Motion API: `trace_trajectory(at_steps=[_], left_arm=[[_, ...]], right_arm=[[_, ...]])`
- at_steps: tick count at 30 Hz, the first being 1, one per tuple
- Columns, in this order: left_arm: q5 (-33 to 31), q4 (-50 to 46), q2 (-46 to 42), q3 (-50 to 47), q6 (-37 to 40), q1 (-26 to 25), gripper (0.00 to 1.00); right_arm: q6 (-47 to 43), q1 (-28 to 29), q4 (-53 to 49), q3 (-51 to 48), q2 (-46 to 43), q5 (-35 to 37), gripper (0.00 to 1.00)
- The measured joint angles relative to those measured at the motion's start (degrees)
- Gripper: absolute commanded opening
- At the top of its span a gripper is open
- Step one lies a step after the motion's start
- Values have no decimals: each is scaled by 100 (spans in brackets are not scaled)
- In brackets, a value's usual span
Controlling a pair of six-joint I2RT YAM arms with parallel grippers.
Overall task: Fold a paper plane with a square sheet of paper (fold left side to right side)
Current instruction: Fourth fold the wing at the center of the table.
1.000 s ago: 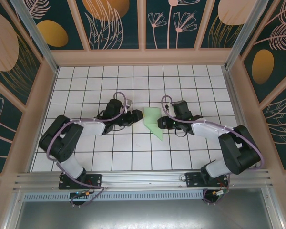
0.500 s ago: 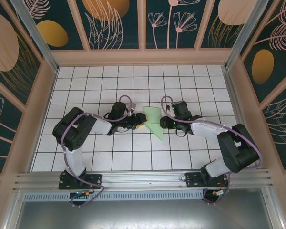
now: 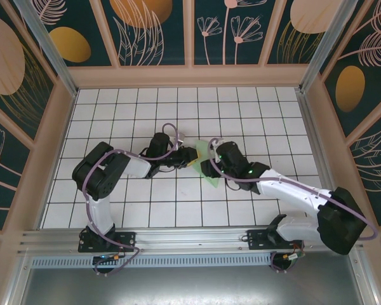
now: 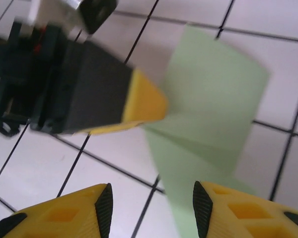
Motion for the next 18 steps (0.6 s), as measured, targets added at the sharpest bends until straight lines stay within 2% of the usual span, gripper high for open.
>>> trace_trajectory(at_steps=[7, 18], left_arm=[[-4, -7, -111, 59, -39, -33, 25], [-4, -68, -125, 151, -44, -74, 23]], right_arm=[[372, 470, 33, 0, 1099, 595, 45], [501, 492, 42, 0, 1464, 1095, 39]])
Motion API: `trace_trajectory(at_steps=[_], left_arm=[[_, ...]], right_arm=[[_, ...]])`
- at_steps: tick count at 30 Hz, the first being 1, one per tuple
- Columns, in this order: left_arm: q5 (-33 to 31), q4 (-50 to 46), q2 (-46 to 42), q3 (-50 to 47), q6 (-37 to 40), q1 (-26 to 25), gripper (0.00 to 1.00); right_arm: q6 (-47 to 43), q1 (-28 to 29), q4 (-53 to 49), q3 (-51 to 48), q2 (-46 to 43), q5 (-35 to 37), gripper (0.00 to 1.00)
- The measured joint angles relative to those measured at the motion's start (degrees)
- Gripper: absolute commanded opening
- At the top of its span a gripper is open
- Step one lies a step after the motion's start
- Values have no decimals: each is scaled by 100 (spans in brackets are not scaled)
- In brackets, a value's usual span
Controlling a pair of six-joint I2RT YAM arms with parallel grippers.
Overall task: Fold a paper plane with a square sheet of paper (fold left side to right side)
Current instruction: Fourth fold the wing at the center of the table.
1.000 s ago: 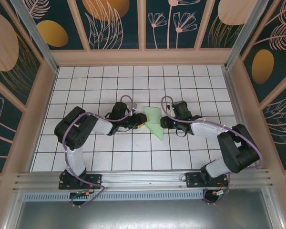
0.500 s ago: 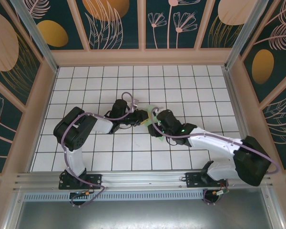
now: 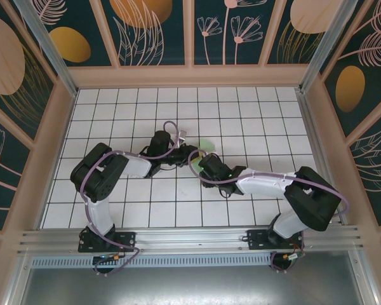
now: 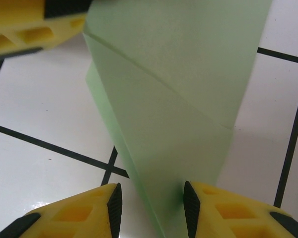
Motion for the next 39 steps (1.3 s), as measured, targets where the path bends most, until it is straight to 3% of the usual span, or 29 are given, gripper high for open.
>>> trace_trajectory(at_steps=[7, 13, 24, 27, 31, 39], left_arm=[[-55, -116, -2, 85, 15, 0, 28], [-195, -420, -98, 85, 162, 0, 40], [-433, -1040, -905, 68, 592, 232, 55], [-560, -1178, -1152, -22, 680, 330, 54], [-601, -1270, -1226, -72, 778, 385, 46], [-455, -1239, -817, -101, 802, 251, 40]], right_arm=[[26, 0, 4, 0, 90, 168, 33], [92, -17, 44, 0, 111, 203, 19], [109, -116, 291, -109, 111, 7, 8], [109, -179, 433, -234, 96, -168, 8], [109, -304, 621, -481, -20, -487, 8], [107, -706, 1051, -953, -551, -1207, 7]])
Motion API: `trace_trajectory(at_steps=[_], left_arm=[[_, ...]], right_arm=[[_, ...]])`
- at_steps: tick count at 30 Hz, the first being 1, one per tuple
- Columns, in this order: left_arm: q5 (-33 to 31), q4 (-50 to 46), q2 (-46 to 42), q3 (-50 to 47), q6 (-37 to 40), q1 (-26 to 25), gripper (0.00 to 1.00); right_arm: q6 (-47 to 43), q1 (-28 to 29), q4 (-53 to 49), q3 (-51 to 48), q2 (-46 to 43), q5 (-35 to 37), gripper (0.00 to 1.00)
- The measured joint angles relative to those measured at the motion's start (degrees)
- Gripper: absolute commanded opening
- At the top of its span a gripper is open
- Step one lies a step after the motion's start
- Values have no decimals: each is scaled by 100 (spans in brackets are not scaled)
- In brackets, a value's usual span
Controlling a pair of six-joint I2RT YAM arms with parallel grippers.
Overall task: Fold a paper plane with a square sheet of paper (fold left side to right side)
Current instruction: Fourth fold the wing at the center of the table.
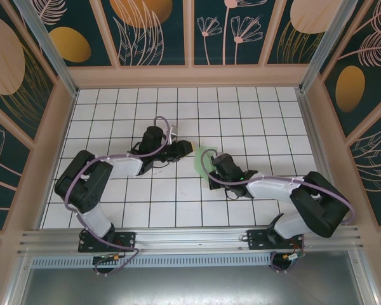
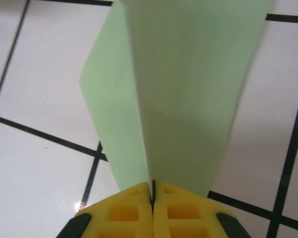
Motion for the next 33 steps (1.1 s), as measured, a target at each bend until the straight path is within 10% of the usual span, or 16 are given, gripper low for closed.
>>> trace_trajectory(at_steps=[33], left_arm=[[221, 293, 1447, 802, -136, -542, 45]], right_arm=[[-146, -872, 697, -328, 114, -1720, 7]])
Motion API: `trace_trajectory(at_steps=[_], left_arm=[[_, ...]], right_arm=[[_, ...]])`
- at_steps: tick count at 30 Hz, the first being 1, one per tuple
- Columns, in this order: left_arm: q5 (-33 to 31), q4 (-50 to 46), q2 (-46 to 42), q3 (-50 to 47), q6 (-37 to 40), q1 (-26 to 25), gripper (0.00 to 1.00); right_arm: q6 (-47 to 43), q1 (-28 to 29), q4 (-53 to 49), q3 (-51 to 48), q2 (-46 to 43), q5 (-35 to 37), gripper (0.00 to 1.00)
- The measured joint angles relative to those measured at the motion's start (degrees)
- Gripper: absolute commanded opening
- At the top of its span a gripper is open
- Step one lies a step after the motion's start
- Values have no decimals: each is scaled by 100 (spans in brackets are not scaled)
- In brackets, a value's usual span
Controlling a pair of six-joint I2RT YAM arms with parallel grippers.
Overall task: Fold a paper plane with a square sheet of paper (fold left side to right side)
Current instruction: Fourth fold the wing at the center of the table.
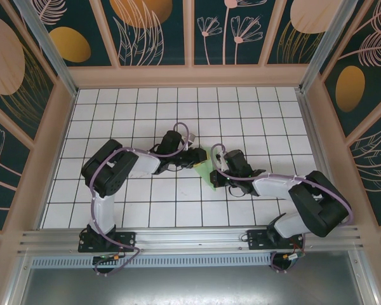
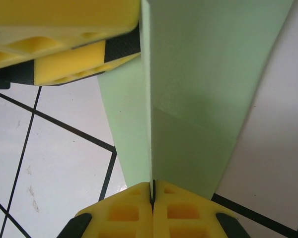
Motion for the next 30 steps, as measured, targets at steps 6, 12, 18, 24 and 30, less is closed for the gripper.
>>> trace_trajectory(at_steps=[6, 12, 18, 24, 30], left_arm=[[-33, -116, 98, 17, 2, -4, 46], [-44, -195, 127, 70, 7, -4, 46], [-46, -221, 144, 103, 9, -4, 46], [-68, -264, 144, 122, 26, -7, 46], [-74, -282, 144, 131, 28, -11, 46]], right_arm=[[-2, -52, 55, -28, 68, -90, 8], [-2, -94, 87, -31, 133, -188, 9], [-2, -111, 98, -31, 153, -225, 14], [-33, -90, -240, -9, -76, -31, 31], [-20, 317, -1152, 376, -549, 874, 37]])
